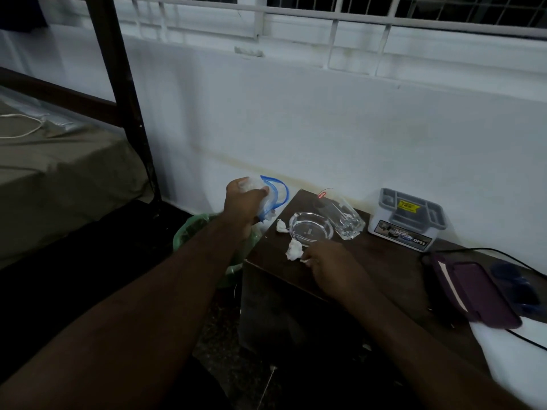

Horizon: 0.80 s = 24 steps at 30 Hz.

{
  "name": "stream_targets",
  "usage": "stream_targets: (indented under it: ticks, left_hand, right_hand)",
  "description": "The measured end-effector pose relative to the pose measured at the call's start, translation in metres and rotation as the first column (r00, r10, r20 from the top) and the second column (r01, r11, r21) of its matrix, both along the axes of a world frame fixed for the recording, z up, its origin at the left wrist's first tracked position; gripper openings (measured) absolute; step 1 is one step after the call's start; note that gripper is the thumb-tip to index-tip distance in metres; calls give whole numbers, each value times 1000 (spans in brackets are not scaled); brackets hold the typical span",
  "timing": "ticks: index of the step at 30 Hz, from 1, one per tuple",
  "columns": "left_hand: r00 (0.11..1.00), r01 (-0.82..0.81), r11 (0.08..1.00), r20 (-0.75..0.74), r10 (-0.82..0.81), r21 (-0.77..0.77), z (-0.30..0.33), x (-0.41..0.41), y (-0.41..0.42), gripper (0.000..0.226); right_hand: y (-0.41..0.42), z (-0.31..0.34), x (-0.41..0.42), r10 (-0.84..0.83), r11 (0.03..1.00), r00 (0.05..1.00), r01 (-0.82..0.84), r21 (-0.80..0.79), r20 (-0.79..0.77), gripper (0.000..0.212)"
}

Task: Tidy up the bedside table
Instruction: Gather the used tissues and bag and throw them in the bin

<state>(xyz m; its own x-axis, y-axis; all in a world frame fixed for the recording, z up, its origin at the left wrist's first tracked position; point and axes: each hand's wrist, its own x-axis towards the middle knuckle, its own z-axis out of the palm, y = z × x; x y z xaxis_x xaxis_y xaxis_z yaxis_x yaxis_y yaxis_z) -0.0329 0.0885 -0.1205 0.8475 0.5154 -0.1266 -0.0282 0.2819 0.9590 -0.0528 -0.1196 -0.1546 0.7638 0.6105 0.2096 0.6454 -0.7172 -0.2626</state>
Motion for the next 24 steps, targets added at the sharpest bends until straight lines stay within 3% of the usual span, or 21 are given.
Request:
stream_targets:
  ticks: [5,9,15,18,20,22,24]
  left_hand:
    - [1000,3,1000,12,-3,6,0,-3,9,41]
    - [1000,19,1000,18,-18,-18,-1,-7,15,37]
    - [1000,7,1000,3,-6,-23,-5,-7,27,41]
    - [1000,-23,999,-8,23,-38,-10,-3,33,41]
    - [999,-35,998,-10,34,-61,-12,0,37,40]
    - [998,-53,996,-20,51,-75,-15,2,39,42]
    - [998,-62,993,-26,59,-103,-18,4,41,46]
  right_hand:
    - [22,13,9,75,993,995,-81,90,70,34]
    - [38,-3,7,185,979,981,-179,-99,55,45]
    - [46,-4,24,131,976,990,-122,-180,41,24]
    - [55,16,37,95,991,995,-92,-93,34,16]
    - [65,30,49,86,996,993,-83,-35,79,23]
    - [77,38,61,48,993,997,-42,-106,54,40]
    - [88,36,72,46,965,998,-33,-261,41,36]
